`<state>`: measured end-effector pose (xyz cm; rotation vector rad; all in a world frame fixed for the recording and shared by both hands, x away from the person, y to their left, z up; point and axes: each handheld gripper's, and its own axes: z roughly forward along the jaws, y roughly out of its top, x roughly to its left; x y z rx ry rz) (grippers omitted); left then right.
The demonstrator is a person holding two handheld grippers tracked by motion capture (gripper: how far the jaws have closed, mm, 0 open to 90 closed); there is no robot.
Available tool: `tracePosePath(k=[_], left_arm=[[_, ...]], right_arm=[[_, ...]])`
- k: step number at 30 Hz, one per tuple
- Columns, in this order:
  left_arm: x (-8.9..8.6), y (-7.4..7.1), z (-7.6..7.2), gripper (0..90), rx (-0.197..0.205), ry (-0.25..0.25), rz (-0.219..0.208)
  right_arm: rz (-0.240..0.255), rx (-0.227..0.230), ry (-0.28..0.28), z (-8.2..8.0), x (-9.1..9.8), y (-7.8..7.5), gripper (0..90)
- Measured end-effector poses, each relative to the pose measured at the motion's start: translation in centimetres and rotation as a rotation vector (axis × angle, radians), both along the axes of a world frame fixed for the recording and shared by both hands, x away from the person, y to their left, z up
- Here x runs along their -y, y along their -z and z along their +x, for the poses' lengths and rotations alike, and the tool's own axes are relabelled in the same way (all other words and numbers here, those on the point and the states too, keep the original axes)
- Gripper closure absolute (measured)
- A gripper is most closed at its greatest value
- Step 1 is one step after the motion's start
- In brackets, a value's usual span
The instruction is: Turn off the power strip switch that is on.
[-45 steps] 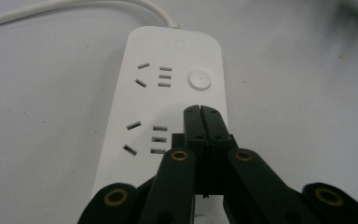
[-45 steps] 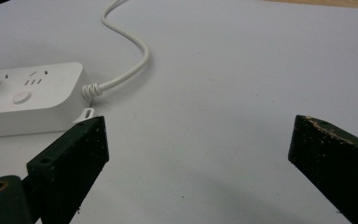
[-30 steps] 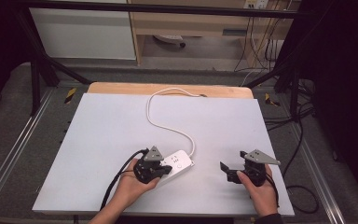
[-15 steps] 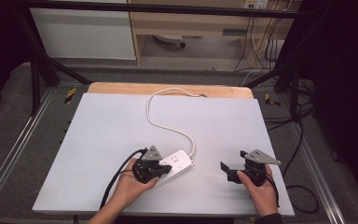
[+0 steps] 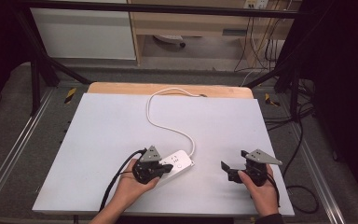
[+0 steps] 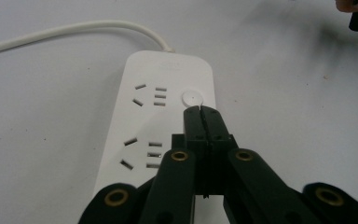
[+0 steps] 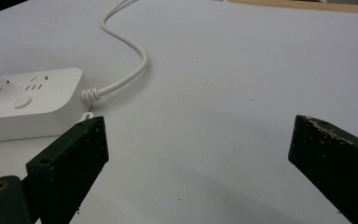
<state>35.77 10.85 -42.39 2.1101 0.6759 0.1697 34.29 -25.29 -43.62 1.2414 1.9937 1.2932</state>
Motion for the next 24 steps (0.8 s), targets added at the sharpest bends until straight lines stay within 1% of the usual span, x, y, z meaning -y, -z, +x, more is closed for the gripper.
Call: tracePosePath(k=[4, 6, 9, 11, 15, 18, 19, 21, 23, 24], left_arm=[[-0.2, -0.3, -0.1, 90.0, 0.016, -0.014, -0.03], [-0.3, -0.5, -0.2, 83.2, 0.033, -0.025, -0.033], [-0.5, -0.7, -0.2, 77.5, 0.053, -0.031, -0.048], [-0.6, -0.8, -0.3, 71.0, 0.062, -0.038, -0.062], [-0.7, -1.0, -0.3, 59.8, 0.066, -0.051, -0.079], [-0.9, -1.2, -0.2, 48.6, 0.059, -0.072, -0.099], [-0.9, -1.3, -0.3, 47.4, 0.062, -0.073, -0.108], [-1.0, -1.4, -0.3, 41.5, 0.063, -0.08, -0.116], [-1.0, -1.6, -0.3, 40.7, 0.046, -0.061, -0.121], [-1.1, -1.7, -0.4, 39.3, 0.053, -0.061, -0.124]], right_arm=[[0.001, -0.001, 0.0, 0.0, 0.0, 0.0, 5.3], [0.0, -0.001, 0.0, 0.0, 0.0, 0.0, 5.2], [0.0, -0.001, 0.001, 0.0, 0.0, 0.0, 5.2], [0.0, -0.002, 0.0, 0.0, 0.0, 0.0, 5.2], [0.001, 0.0, 0.001, 0.0, 0.0, 0.0, 5.2], [0.002, 0.0, 0.002, 0.0, 0.1, 0.0, 5.2], [0.002, 0.0, 0.002, 0.0, 0.1, 0.0, 5.2], [0.003, 0.0, 0.002, 0.0, 0.1, 0.0, 5.2], [0.002, 0.0, 0.004, 0.0, 0.1, 0.0, 5.2], [0.001, 0.001, 0.006, 0.0, 0.1, 0.0, 5.2]])
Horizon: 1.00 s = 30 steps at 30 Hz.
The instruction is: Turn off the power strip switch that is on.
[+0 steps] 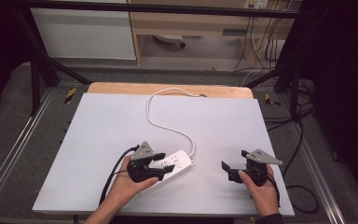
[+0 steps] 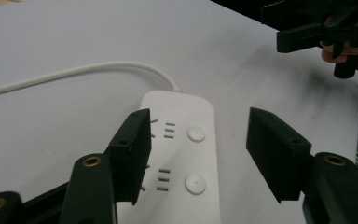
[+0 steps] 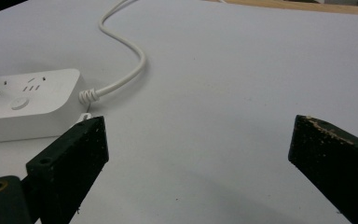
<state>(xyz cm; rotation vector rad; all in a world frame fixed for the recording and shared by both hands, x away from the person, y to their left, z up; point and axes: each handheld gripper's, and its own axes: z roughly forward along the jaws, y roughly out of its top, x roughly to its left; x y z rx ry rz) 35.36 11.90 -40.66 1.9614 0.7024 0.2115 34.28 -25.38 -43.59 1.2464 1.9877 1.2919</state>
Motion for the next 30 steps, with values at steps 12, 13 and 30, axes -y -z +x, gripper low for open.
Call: tracePosePath(k=[12, 13, 30], left_arm=[[-1.1, -0.9, -0.2, 5.9, 0.025, -0.068, -0.051], [-1.3, -1.0, -0.2, 5.9, 0.027, -0.08, -0.048], [-6.3, -2.3, 0.1, 5.9, 0.063, -0.205, -0.062]], right_arm=[[0.002, 0.004, 0.006, 0.0, 0.1, 0.0, 5.1], [0.002, 0.004, 0.006, 0.0, 0.1, 0.0, 5.2], [0.004, 0.002, 0.007, 0.0, 0.1, 0.0, 5.0]])
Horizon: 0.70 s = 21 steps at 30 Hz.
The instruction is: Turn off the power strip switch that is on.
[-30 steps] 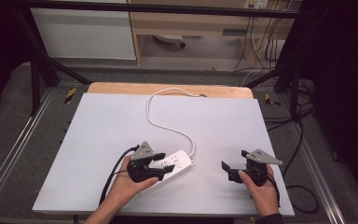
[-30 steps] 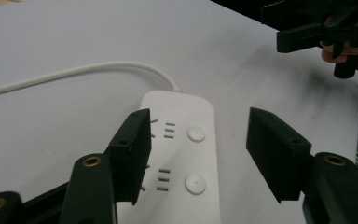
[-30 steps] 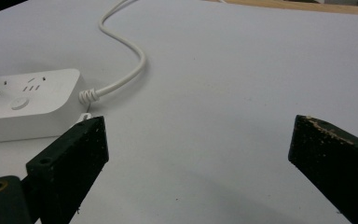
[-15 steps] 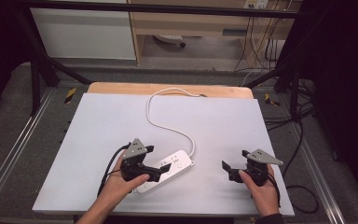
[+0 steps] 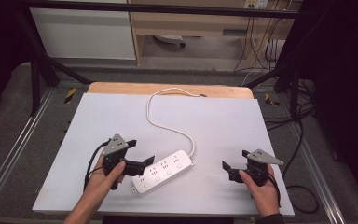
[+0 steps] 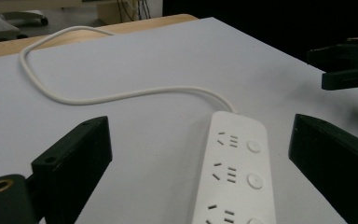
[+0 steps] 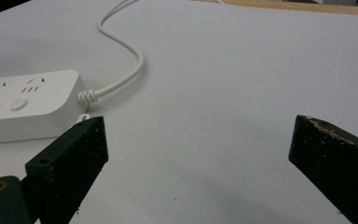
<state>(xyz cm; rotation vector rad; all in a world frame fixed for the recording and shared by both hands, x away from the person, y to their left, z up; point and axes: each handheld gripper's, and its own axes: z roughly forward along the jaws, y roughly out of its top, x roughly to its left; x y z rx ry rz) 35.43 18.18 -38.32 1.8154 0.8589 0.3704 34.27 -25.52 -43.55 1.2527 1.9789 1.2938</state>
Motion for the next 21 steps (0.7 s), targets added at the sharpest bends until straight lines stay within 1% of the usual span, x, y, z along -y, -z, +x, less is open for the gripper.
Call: tracePosePath(k=[10, 21], left_arm=[[-3.7, -0.4, 0.0, 5.8, 0.016, -0.099, -0.022], [-7.5, -0.3, -0.7, 5.8, 0.024, -0.176, -0.029]], right_arm=[[-0.001, 0.001, 0.0, 0.0, 0.1, 0.0, 5.0], [-0.002, -0.002, 0.001, 0.0, 0.0, 0.0, 5.0]])
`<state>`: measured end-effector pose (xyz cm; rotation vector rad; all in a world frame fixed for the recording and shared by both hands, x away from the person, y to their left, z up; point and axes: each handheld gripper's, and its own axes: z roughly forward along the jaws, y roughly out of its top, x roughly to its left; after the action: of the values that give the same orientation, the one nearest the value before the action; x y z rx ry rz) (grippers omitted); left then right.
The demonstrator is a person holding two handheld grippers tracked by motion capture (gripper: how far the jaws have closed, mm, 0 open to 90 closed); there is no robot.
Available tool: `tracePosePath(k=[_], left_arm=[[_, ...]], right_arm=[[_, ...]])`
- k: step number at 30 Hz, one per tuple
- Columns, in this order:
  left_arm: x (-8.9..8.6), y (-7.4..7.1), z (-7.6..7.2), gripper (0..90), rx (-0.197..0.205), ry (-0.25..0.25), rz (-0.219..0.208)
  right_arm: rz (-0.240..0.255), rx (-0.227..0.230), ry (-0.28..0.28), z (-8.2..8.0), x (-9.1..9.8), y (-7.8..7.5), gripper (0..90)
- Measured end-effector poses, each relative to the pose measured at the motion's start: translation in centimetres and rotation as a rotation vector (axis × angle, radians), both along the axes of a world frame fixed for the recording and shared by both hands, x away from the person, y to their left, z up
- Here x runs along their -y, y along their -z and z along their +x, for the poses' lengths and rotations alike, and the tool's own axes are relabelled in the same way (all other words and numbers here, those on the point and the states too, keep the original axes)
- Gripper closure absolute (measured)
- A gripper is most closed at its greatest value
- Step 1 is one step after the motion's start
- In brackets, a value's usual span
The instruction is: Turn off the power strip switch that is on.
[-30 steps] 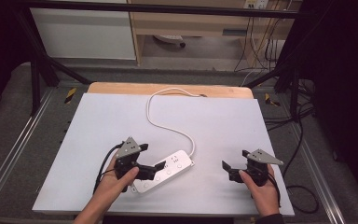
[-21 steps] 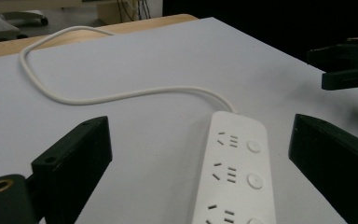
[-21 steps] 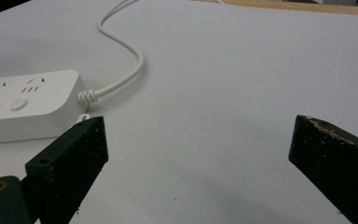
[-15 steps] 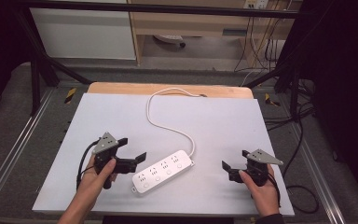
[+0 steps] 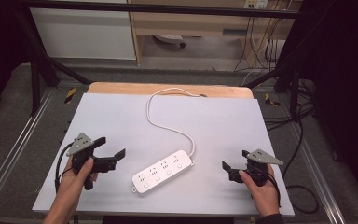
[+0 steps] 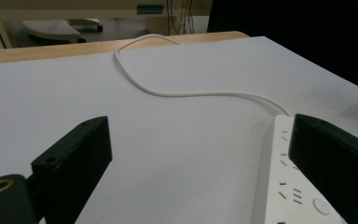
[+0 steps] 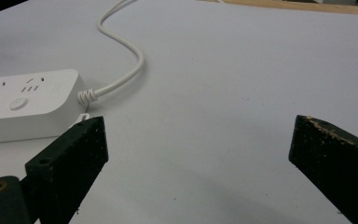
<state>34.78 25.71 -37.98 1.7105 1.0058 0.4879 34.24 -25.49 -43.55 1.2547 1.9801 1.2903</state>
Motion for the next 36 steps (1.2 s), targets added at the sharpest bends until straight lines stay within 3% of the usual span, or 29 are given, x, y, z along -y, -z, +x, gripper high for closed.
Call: tracePosePath(k=[19, 36], left_arm=[[-4.7, 1.0, -0.5, 6.0, -0.016, -0.1, -0.007], [-6.0, 3.7, 0.7, 7.6, -0.091, -0.163, 0.051]], right_arm=[[-0.002, 0.002, 0.001, 0.0, 0.1, 0.0, 5.0], [-0.015, -0.014, 0.017, 0.1, 0.3, 0.1, 4.7]])
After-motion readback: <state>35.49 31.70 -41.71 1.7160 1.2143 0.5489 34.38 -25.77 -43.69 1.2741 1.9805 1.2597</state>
